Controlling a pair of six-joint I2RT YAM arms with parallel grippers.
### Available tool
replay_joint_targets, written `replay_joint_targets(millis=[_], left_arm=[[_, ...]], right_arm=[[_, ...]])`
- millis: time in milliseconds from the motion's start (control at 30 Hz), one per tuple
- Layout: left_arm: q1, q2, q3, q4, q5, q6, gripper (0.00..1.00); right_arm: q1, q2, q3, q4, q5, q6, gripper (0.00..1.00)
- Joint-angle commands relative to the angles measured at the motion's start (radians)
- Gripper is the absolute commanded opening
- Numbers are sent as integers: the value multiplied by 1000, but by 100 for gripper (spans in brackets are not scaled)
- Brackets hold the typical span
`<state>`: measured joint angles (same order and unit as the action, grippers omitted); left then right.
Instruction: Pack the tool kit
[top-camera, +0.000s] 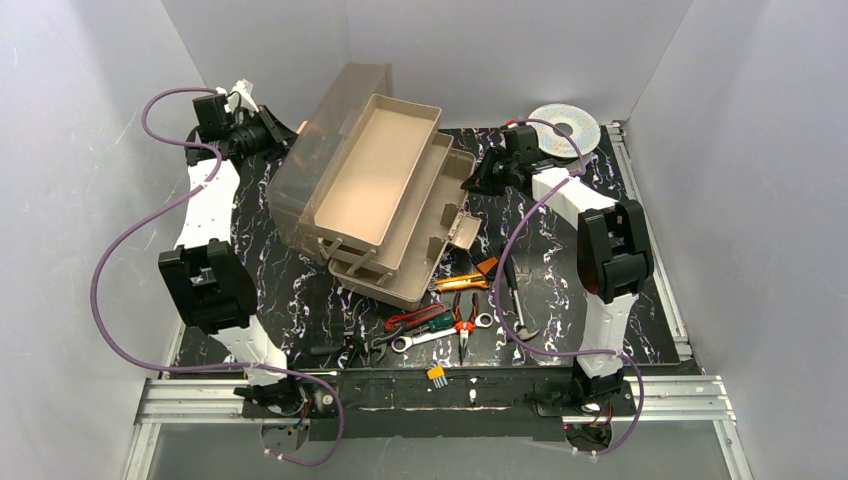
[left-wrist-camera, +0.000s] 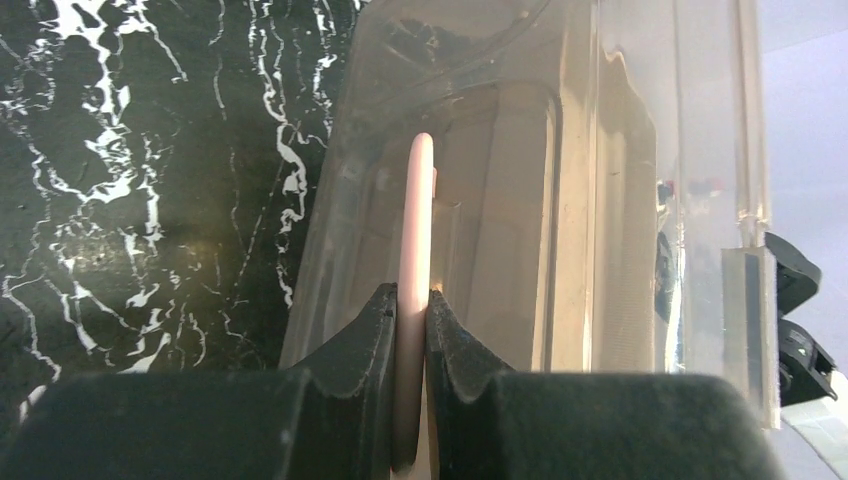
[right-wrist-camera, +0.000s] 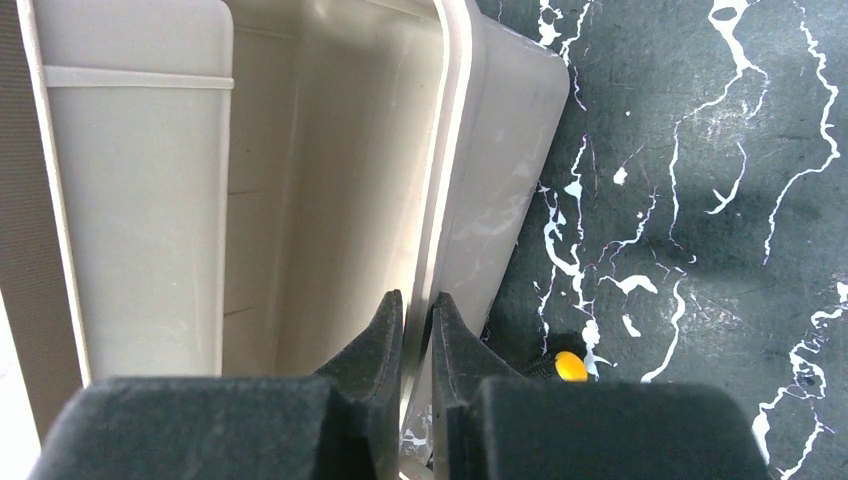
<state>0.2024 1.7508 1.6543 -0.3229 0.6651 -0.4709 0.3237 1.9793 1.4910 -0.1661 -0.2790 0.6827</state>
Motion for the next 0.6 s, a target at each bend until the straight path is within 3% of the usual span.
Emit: replay_joint_targets(millis=[0,367,567], left_arm=[[59,-17,25,12,-185,33,0],[141,72,-36,16,-170,40,0],[162,109,20,-56,-235,102,0]], right_arm=[[-32,-16,16,-4,-26,-116,1],[-31,-23,16,0,-59,-129,1],[-31,-24,12,11,-79,-132,1]])
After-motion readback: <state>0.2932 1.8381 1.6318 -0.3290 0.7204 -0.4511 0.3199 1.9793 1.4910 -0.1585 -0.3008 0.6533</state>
